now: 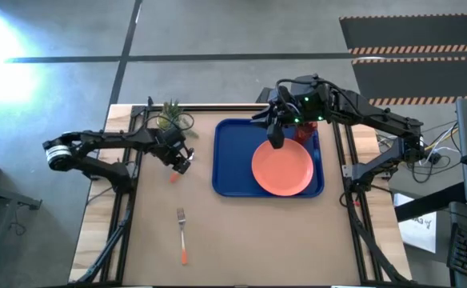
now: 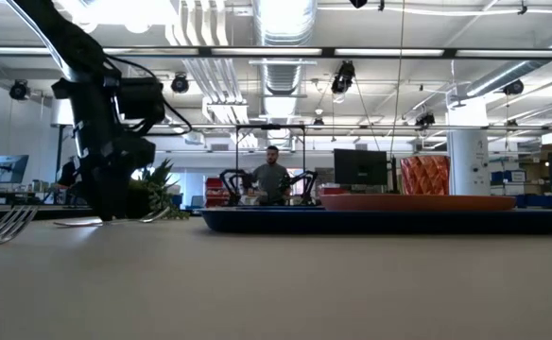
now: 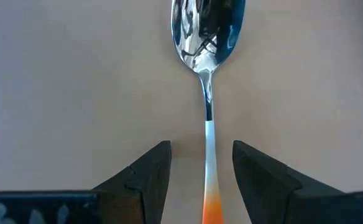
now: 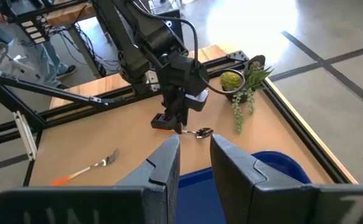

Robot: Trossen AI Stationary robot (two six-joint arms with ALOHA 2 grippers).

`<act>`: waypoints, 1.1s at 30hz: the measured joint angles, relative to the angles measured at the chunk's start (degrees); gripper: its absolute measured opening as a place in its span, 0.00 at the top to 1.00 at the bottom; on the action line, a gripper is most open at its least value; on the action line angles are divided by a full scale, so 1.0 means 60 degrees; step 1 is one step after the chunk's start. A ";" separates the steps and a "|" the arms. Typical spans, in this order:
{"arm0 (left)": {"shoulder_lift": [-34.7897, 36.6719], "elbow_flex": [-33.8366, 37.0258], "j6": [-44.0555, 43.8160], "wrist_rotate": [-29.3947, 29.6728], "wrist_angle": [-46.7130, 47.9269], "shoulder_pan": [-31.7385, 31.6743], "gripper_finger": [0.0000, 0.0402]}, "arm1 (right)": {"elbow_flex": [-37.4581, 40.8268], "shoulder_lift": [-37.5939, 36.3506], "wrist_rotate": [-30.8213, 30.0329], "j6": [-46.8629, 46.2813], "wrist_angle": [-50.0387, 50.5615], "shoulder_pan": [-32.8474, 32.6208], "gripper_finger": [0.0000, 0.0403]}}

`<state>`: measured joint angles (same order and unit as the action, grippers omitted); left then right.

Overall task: Pick and place plate/cup/fork/spoon on tray
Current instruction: Put the orange spoon on the blue serving tray to the left of the orange plate

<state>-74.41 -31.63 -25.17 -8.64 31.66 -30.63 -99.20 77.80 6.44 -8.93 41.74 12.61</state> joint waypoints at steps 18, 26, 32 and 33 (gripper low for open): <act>-0.0640 0.0006 -0.0781 0.0631 -0.0271 0.0921 0.61 | 0.0000 0.0000 0.0000 0.0011 -0.0007 -0.0002 0.80; -0.0706 0.0006 -0.1246 0.0637 -0.0455 0.1001 0.65 | 0.0000 0.0000 0.0000 0.0031 -0.0007 -0.0002 0.80; -0.0714 0.0101 -0.1065 0.0917 -0.0488 0.1012 0.88 | 0.0000 0.0000 0.0000 0.0042 -0.0007 -0.0002 0.80; -0.0711 0.0159 -0.0927 0.0982 -0.0499 0.1012 0.94 | 0.0000 0.0000 0.0000 0.0097 -0.0007 -0.0002 0.80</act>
<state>-78.67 -30.68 -30.73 -2.74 28.67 -24.56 -99.20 77.80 6.44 -8.35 41.69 12.60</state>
